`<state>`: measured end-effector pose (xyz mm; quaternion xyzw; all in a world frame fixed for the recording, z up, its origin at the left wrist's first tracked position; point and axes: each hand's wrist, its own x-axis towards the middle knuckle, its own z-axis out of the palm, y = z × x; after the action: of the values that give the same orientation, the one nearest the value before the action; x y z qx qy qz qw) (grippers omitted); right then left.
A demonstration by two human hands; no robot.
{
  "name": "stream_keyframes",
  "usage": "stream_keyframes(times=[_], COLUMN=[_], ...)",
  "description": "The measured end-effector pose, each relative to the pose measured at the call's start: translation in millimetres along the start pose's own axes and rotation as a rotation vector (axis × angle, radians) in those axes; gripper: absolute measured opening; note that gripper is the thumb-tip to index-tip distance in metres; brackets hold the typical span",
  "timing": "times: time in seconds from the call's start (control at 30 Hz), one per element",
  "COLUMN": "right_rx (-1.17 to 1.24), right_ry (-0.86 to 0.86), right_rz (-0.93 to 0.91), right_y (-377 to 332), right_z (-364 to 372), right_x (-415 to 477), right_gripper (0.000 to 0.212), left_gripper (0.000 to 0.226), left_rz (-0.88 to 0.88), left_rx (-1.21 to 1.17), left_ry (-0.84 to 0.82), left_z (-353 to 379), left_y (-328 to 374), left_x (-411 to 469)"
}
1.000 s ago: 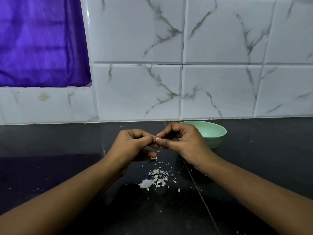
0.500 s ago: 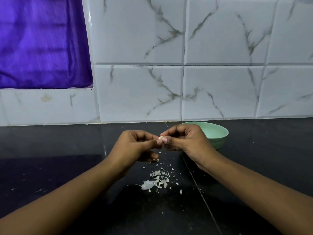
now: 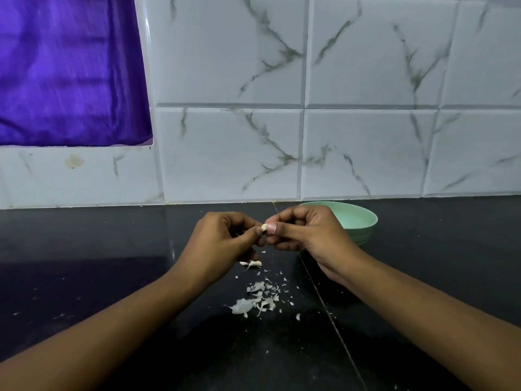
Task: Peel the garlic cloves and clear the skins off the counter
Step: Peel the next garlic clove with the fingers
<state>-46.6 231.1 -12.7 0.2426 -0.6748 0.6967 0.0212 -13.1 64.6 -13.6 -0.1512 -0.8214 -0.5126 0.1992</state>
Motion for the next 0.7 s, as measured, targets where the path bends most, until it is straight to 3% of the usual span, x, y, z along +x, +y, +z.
stream_keyframes(times=[0.23, 0.5, 0.7], right_rx=[0.048, 0.045, 0.082], right_ry=[-0.005, 0.001, -0.020], right_rz=[0.084, 0.100, 0.155], right_y=[1.2, 0.9, 1.4], right_z=[2.0, 3.1, 2.8], right_x=[-1.9, -2.9, -2.3], right_gripper=[0.004, 0.003, 0.005], left_gripper=[0.014, 0.013, 0.017], left_rz=[-0.027, 0.062, -0.014], left_rx=[0.085, 0.306, 0.170], left_ry=[0.000, 0.001, -0.032], left_z=[2.3, 3.4, 4.8], left_y=[-1.6, -0.3, -5.8], left_x=[0.5, -1.8, 0.2])
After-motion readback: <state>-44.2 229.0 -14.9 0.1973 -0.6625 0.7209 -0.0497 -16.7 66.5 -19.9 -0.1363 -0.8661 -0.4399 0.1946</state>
